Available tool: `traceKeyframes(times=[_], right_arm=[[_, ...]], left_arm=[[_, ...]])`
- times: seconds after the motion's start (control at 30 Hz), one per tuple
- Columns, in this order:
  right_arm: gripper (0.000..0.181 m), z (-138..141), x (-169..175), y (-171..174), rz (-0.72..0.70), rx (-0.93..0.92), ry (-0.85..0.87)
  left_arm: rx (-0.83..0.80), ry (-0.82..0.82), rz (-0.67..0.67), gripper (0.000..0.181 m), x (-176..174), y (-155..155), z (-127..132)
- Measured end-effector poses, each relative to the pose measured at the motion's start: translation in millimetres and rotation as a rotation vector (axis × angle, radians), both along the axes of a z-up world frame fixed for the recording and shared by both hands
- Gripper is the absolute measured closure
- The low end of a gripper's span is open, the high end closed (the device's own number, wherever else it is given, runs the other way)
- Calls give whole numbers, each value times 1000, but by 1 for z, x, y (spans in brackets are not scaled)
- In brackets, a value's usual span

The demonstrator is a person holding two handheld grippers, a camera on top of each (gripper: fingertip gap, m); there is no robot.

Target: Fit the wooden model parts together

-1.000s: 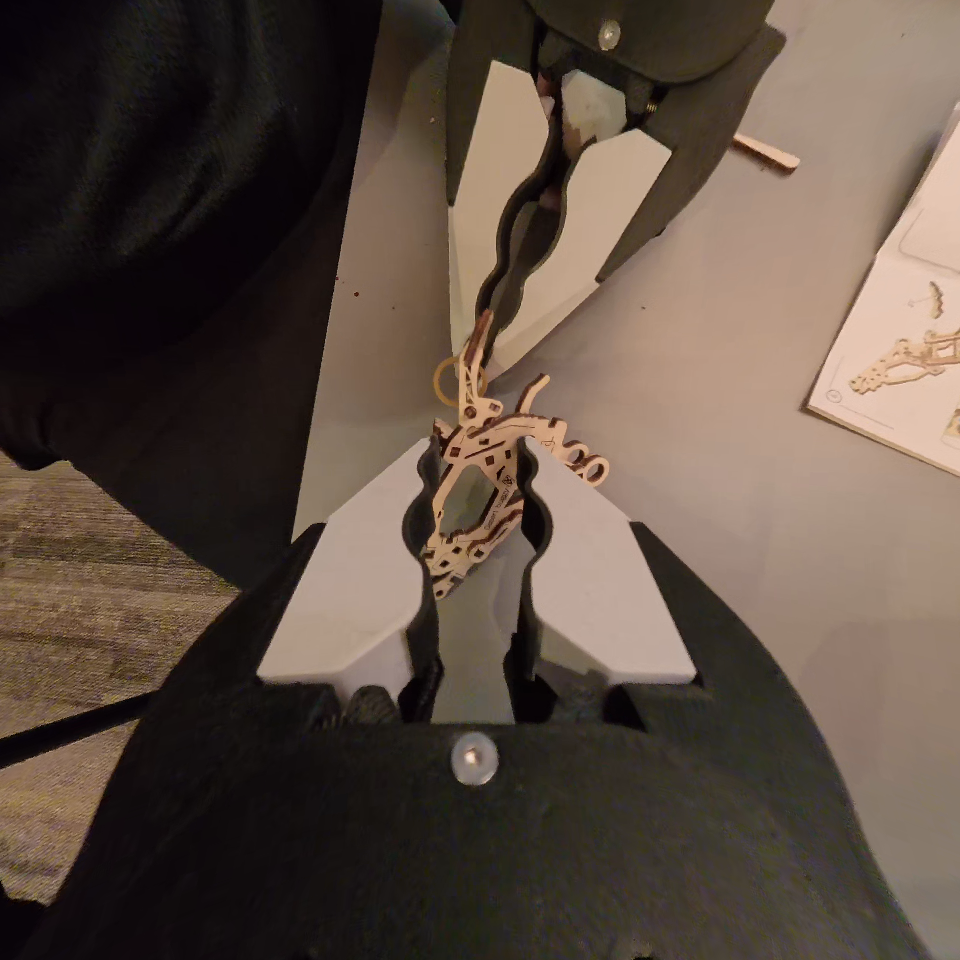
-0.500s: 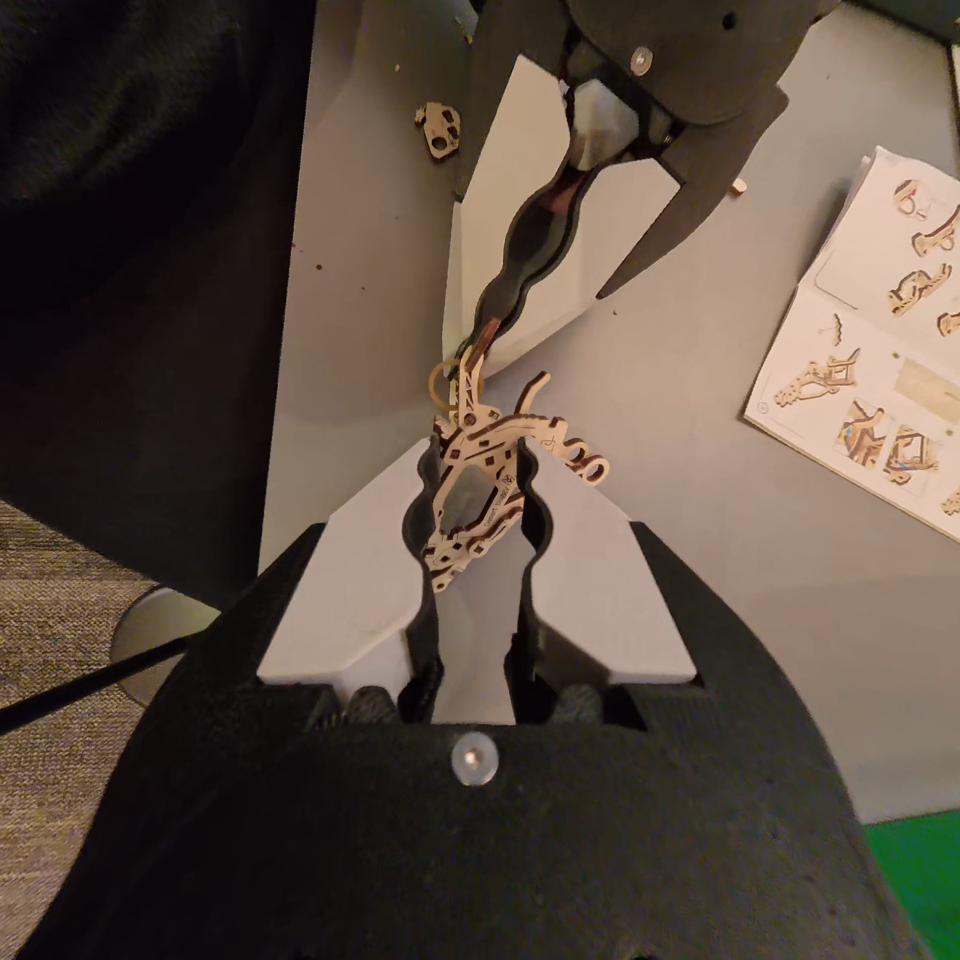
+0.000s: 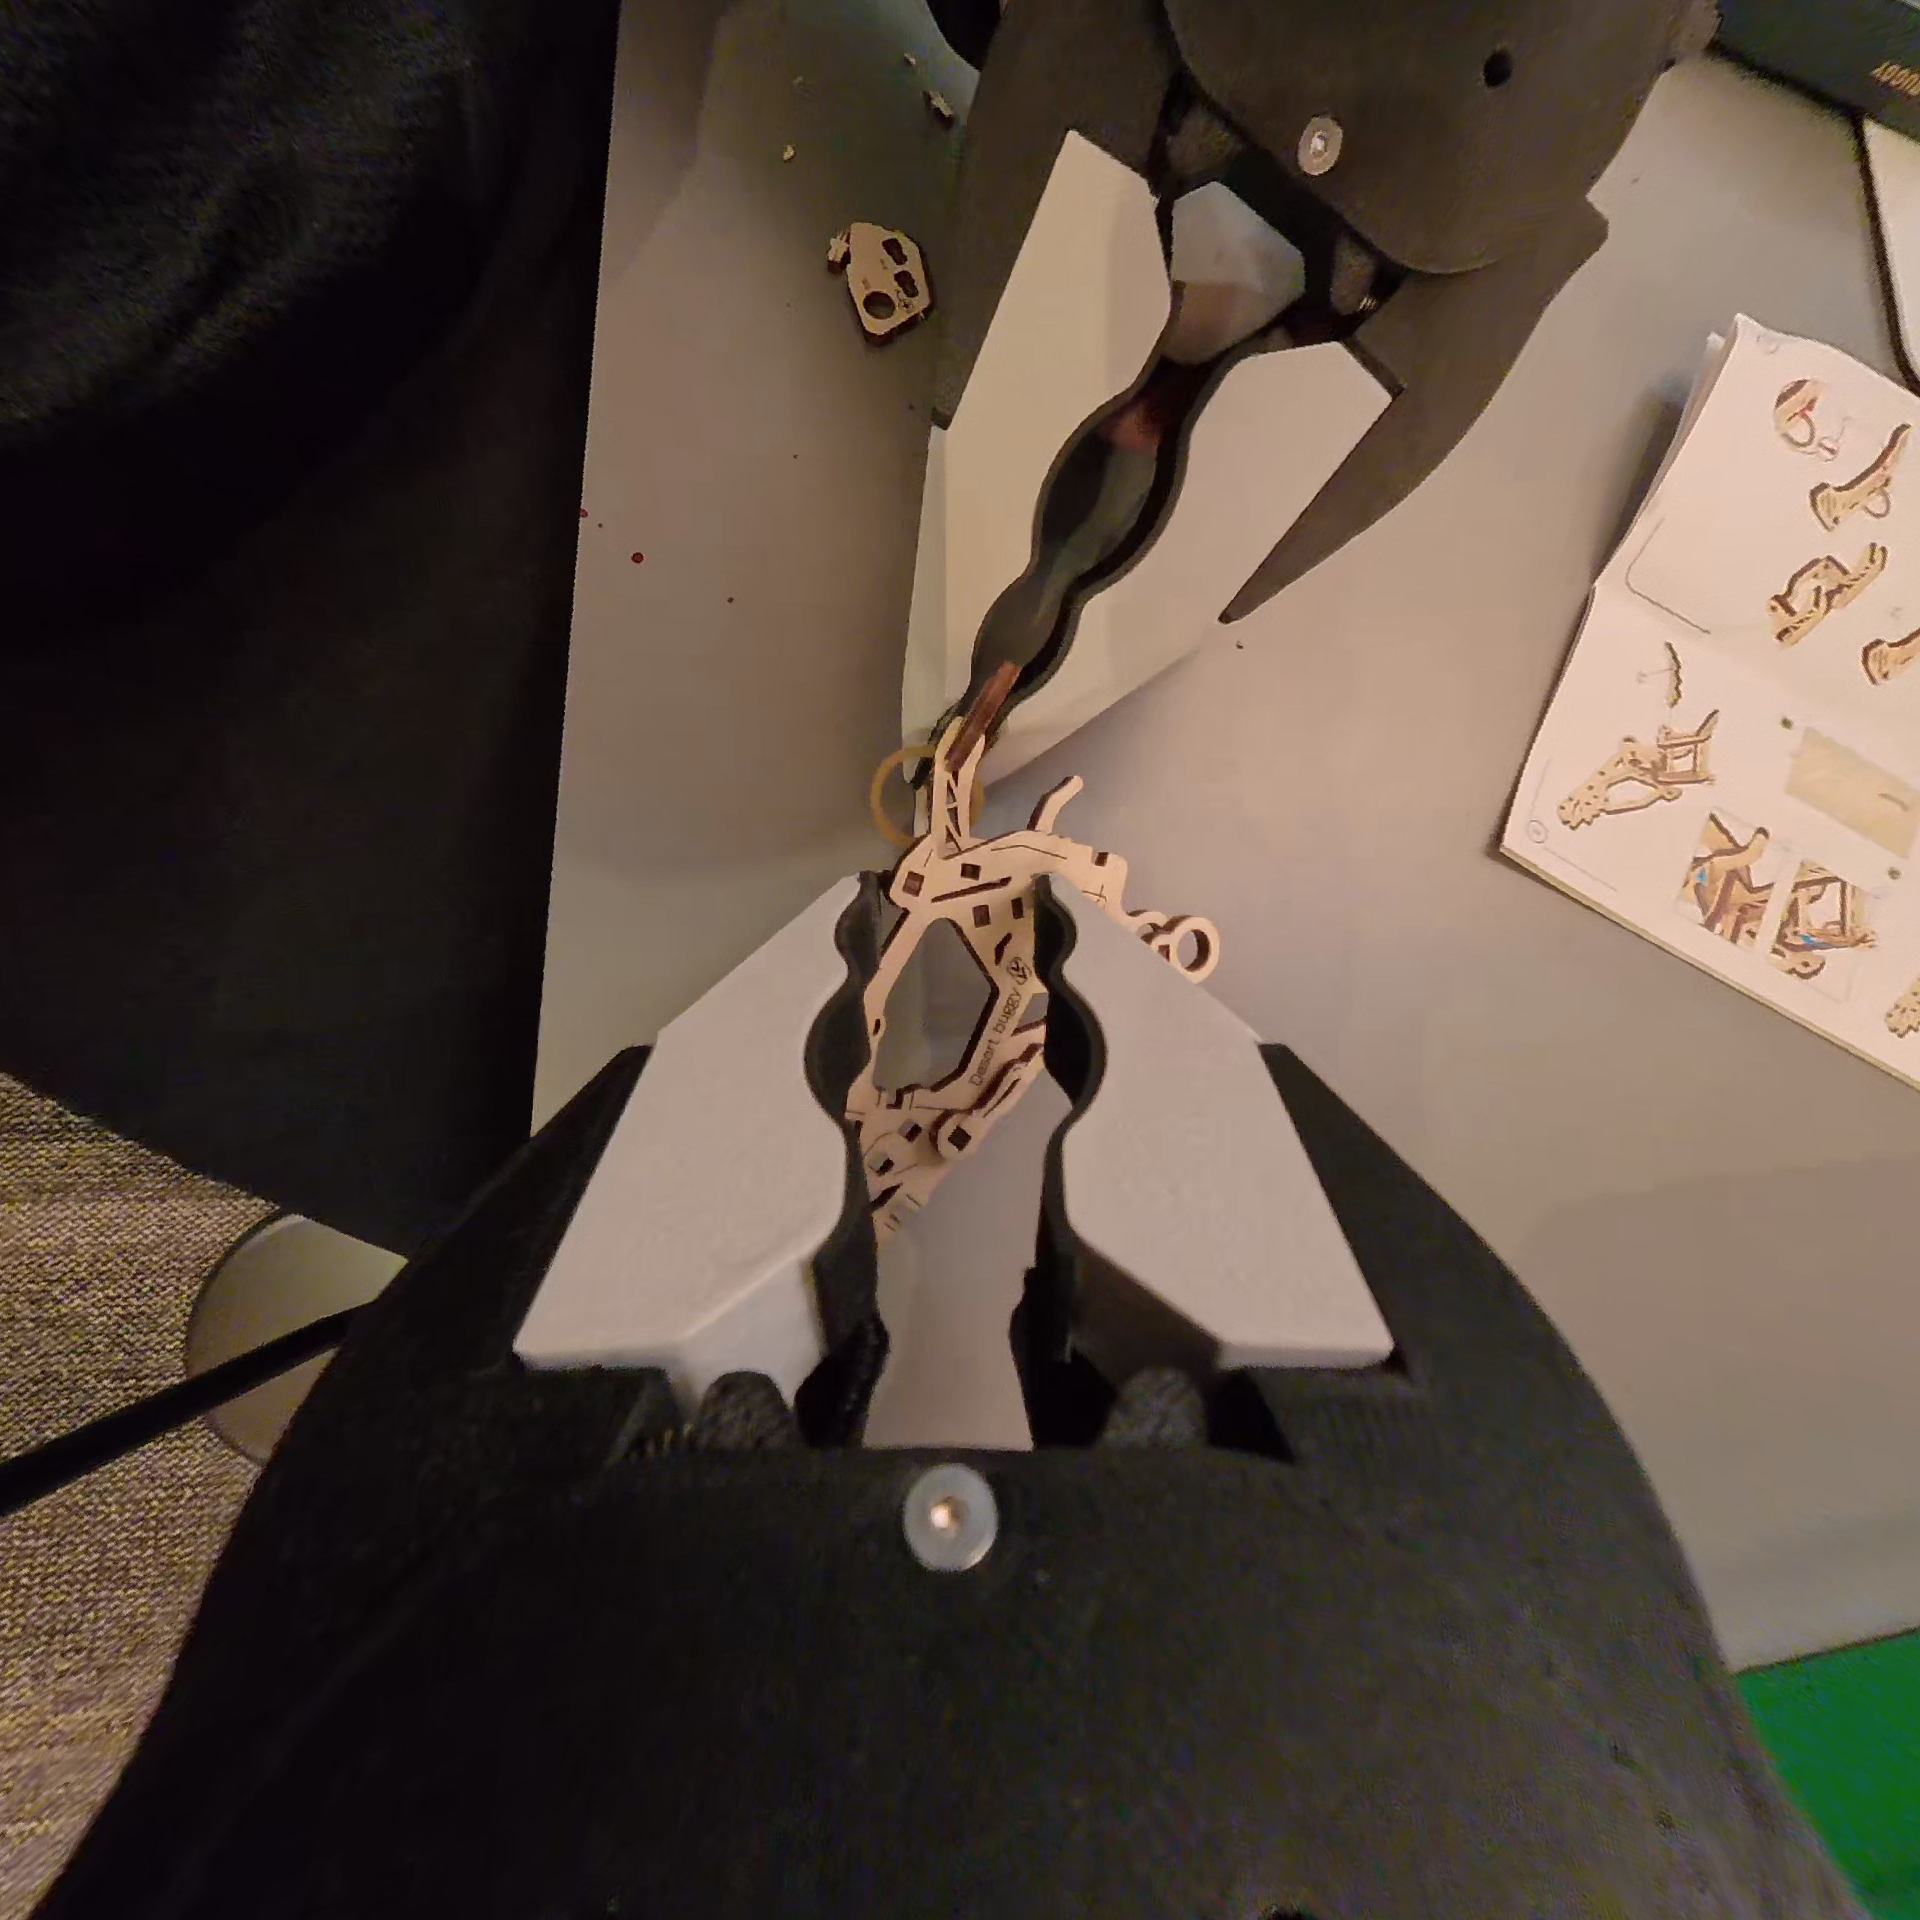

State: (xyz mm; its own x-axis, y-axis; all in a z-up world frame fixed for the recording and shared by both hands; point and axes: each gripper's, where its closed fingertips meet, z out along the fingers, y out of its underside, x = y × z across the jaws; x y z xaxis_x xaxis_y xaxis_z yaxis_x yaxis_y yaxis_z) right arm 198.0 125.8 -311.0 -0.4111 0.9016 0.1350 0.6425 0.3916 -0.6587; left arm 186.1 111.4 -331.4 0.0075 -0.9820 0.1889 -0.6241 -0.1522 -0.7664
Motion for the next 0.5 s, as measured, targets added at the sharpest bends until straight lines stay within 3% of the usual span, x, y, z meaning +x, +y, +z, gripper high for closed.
traceKeyframes(times=[0.5], right_arm=[[149, -2, -3, 0, -114, 173, 75]], left_arm=[[-10, 0, 4, 179, 0, 1, 0]])
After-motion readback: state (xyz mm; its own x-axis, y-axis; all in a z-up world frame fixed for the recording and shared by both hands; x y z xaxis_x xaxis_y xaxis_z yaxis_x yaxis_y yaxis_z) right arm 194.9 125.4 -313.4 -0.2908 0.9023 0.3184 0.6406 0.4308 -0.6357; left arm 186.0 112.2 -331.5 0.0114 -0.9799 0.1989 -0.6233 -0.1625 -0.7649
